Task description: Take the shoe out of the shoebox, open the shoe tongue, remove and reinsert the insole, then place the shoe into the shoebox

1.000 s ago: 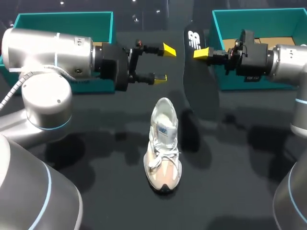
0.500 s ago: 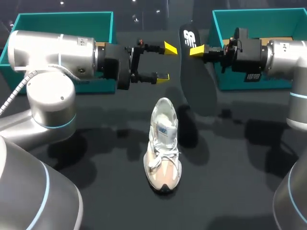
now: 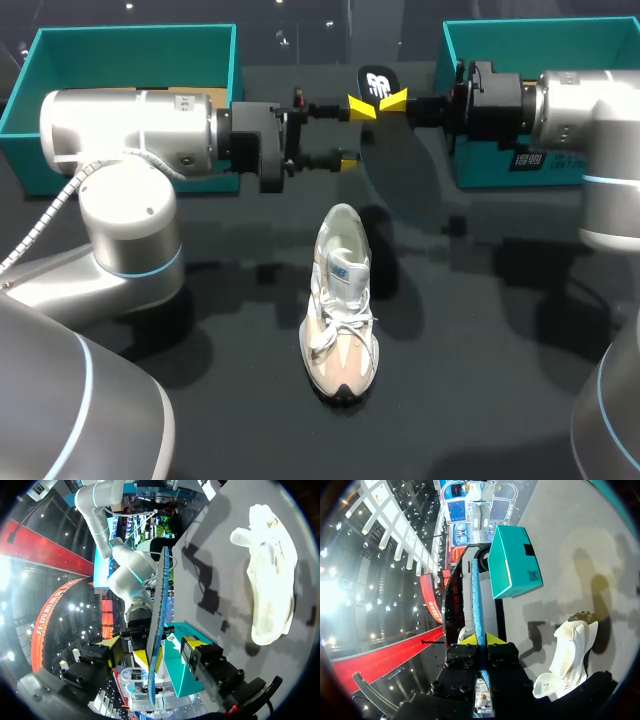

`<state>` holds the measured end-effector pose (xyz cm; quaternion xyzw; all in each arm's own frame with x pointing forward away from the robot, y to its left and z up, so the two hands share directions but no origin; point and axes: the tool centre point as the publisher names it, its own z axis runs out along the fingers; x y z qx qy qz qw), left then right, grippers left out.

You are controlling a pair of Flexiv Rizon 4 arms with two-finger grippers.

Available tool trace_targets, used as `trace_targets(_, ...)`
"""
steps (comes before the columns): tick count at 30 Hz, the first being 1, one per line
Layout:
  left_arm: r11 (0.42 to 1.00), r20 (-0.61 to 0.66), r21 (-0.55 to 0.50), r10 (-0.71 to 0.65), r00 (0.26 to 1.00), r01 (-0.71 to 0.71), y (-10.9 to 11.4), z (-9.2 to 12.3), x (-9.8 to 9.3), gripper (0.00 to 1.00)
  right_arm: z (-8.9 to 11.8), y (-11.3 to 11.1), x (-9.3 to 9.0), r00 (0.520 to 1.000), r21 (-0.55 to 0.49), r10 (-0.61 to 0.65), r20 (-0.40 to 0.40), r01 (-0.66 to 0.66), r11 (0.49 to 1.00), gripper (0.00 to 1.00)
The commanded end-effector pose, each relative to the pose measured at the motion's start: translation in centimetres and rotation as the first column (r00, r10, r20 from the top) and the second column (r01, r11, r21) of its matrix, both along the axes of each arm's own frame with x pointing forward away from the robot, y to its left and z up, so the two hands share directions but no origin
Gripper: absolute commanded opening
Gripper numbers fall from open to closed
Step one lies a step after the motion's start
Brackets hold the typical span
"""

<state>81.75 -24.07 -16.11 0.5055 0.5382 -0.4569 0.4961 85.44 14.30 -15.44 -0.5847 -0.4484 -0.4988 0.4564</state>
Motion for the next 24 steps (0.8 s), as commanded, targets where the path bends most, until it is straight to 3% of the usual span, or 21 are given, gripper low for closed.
trace_targets(1,1.0,0.008,-0.009,0.002,1.0,-0.001,-0.3,0.1,0.0,0.65,0.0,0.4,-0.3,0.999,-0.01,-0.049,-0.006,0.049,0.999,0.0)
trace_targets(4,1.0,0.013,-0.007,0.006,1.0,-0.006,-0.3,0.1,0.0,0.53,-0.3,0.6,-0.2,0.998,-0.007,-0.065,-0.014,0.065,0.998,0.0)
trace_targets(15,1.0,0.006,-0.009,0.007,1.0,-0.006,-0.6,0.0,0.4,0.44,-1.1,0.8,-0.1,0.995,-0.003,-0.093,-0.04,0.093,0.996,0.0)
trace_targets(19,1.0,0.004,-0.001,-0.007,1.0,0.007,-0.8,-0.1,0.4,0.35,-1.2,0.9,-0.2,0.995,0.002,-0.09,-0.039,0.091,0.996,0.0)
trace_targets(21,1.0,0.003,0.0,-0.01,1.0,0.01,-0.9,-0.2,0.4,0.23,-1.3,0.9,-0.2,0.995,0.004,-0.091,-0.041,0.091,0.996,0.0)
trace_targets(24,1.0,0.002,0.002,-0.015,1.0,0.015,-1.0,-0.2,0.3,0.22,-1.4,0.9,-0.3,0.995,0.007,-0.094,-0.043,0.094,0.996,0.0)
